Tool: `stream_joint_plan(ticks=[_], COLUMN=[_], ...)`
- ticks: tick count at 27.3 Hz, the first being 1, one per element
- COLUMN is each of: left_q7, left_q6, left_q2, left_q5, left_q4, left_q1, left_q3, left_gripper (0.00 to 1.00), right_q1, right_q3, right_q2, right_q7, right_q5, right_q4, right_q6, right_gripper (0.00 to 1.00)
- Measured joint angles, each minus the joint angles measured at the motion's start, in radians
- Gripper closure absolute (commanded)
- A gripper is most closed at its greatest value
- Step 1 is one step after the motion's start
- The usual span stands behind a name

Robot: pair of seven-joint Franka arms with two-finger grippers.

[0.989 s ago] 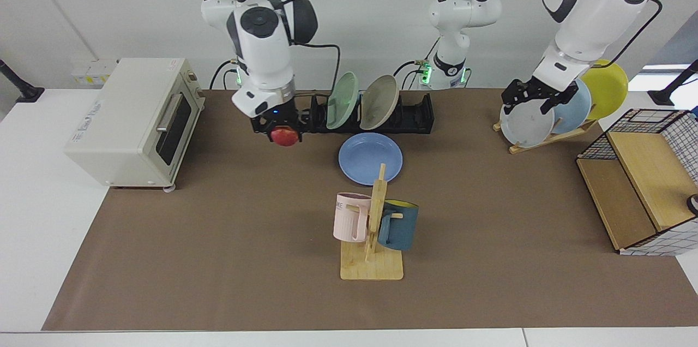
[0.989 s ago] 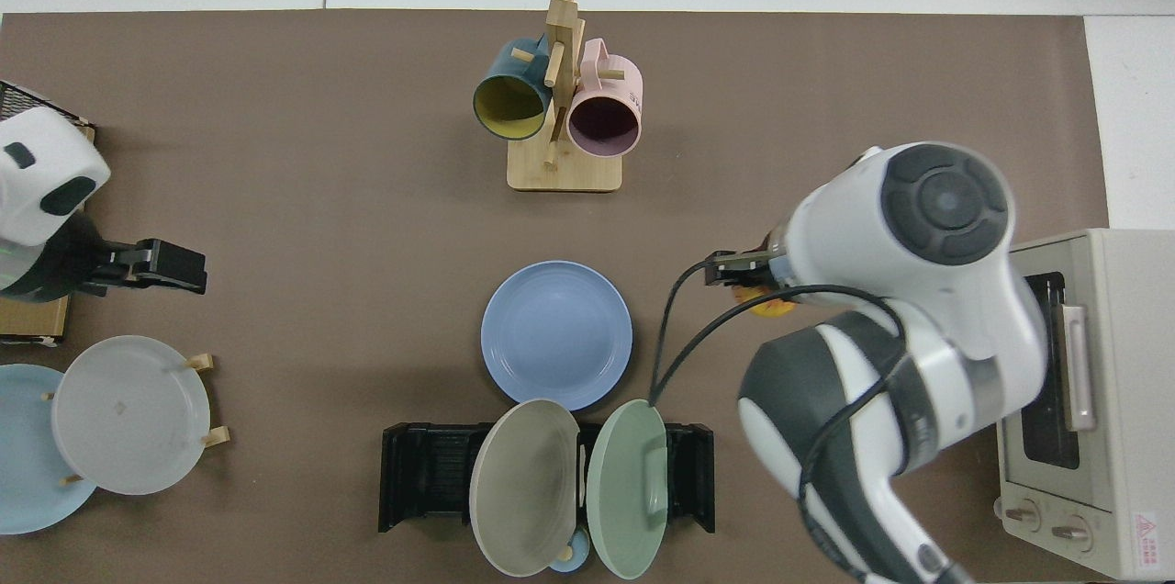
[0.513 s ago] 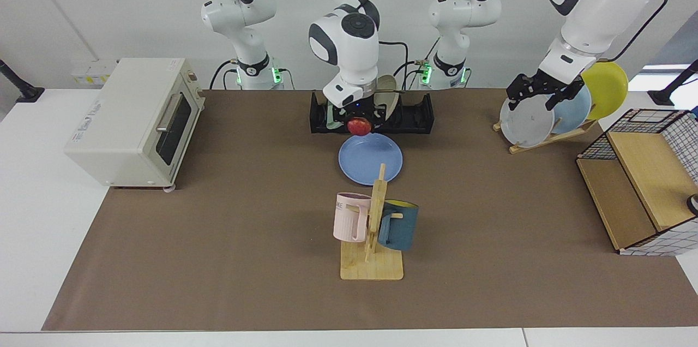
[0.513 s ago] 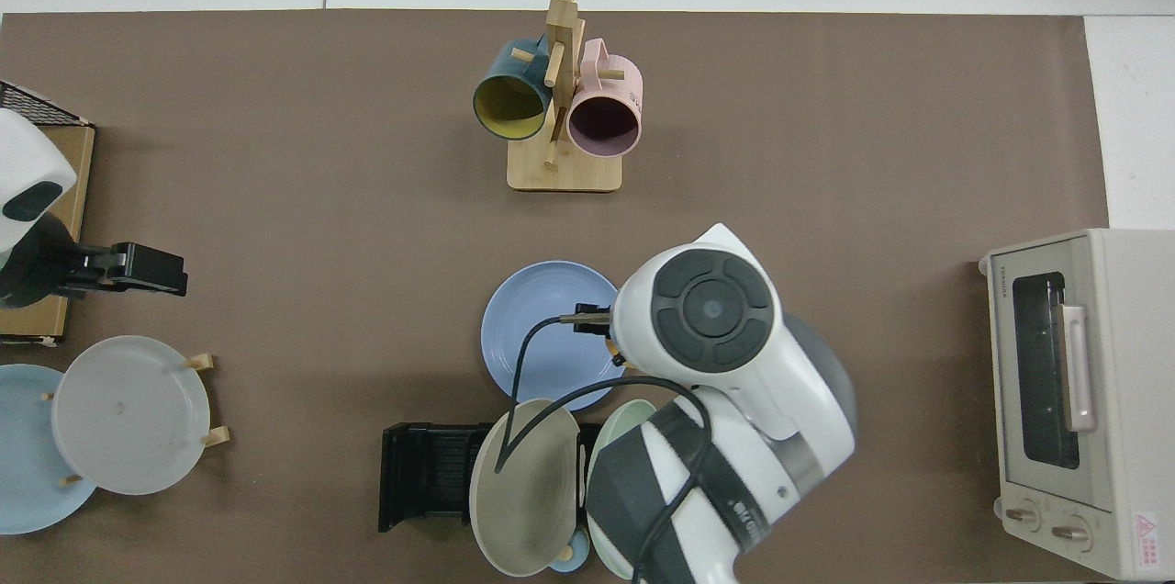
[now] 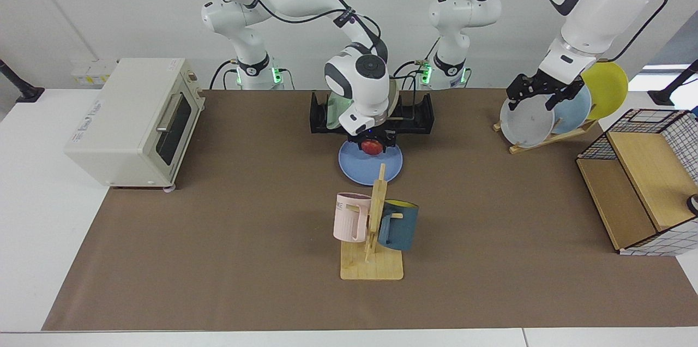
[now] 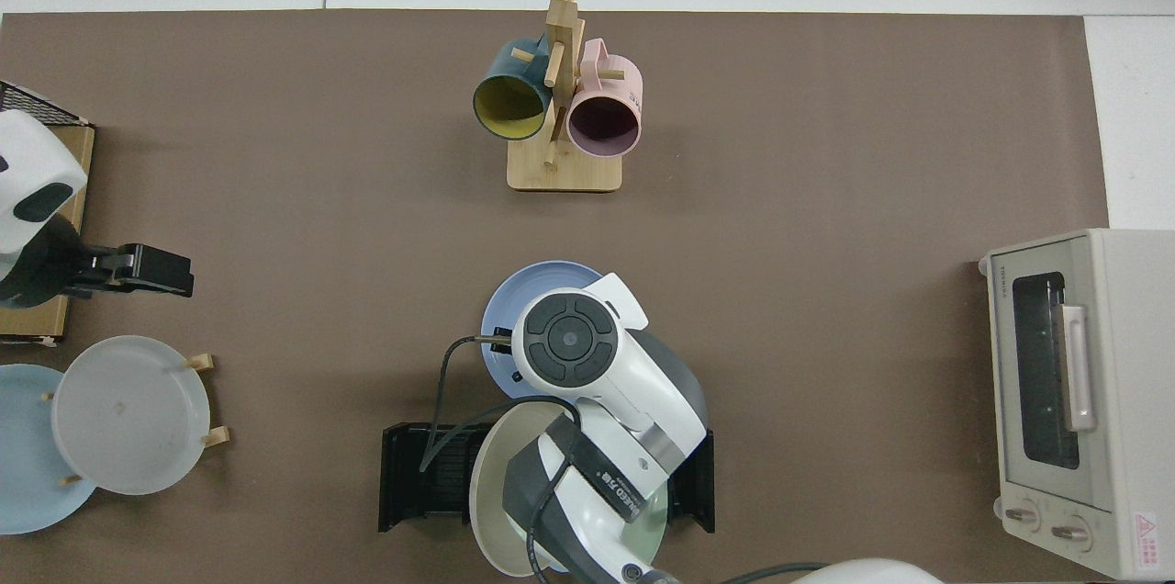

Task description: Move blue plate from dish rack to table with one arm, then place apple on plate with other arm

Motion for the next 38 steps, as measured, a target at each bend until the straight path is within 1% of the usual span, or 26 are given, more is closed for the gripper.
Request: stream_joint_plan(ticks=[2, 3, 4, 5, 6, 7, 13, 17, 21, 25, 31, 35, 38], left_q7=[0.0, 0.0, 0.0, 0.0, 0.0, 0.0, 0.0, 0.0, 0.0, 0.0, 0.0, 0.0, 0.0], left_q6=[0.0, 0.0, 0.0, 0.0, -0.001, -0.001, -0.001, -0.001, -0.002, -0.002, -0.003, -0.003, -0.003], left_q2=[0.0, 0.0, 0.0, 0.0, 0.0, 0.0, 0.0, 0.0, 0.0, 0.0, 0.0, 0.0, 0.0], left_q5=[0.0, 0.0, 0.0, 0.0, 0.0, 0.0, 0.0, 0.0, 0.0, 0.0, 0.0, 0.0, 0.0], left_q4=[0.0, 0.0, 0.0, 0.0, 0.0, 0.0, 0.0, 0.0, 0.0, 0.0, 0.0, 0.0, 0.0], left_q1=[0.0, 0.0, 0.0, 0.0, 0.0, 0.0, 0.0, 0.0, 0.0, 0.0, 0.0, 0.0, 0.0], left_q3=[0.0, 0.0, 0.0, 0.0, -0.001, -0.001, -0.001, -0.001, -0.001, -0.001, -0.001, -0.002, -0.003], left_gripper=[0.0, 0.0, 0.0, 0.0, 0.0, 0.0, 0.0, 0.0, 0.0, 0.0, 0.0, 0.0, 0.0], right_q1=[0.004, 0.004, 0.004, 0.004, 0.004, 0.004, -0.009, -0.026, -0.053, -0.1, -0.183, -0.249, -0.321], right_q3=[0.0, 0.0, -0.001, -0.002, -0.003, -0.005, -0.012, -0.013, -0.013, -0.013, -0.014, -0.016, -0.018], right_q2=[0.01, 0.013, 0.016, 0.019, 0.021, 0.023, 0.023, 0.008, -0.034, -0.101, -0.211, -0.268, -0.295], right_q7=[0.003, 0.005, 0.006, 0.006, 0.007, 0.007, 0.006, -0.004, -0.041, -0.105, -0.254, -0.418, -0.574], right_q5=[-0.006, -0.008, -0.01, -0.01, -0.01, -0.011, -0.023, -0.028, -0.028, -0.027, -0.027, -0.027, -0.027], right_q4=[-0.003, -0.004, -0.006, -0.007, -0.008, -0.008, 0.012, 0.071, 0.129, 0.154, 0.159, 0.158, 0.157], right_q6=[0.011, 0.015, 0.016, 0.016, 0.016, 0.016, 0.0, -0.088, -0.166, -0.207, -0.294, -0.353, -0.374], right_gripper=[0.96, 0.89, 0.76, 0.48, 0.11, 0.0, 0.0, 0.0, 0.0, 0.0, 0.0, 0.0, 0.0])
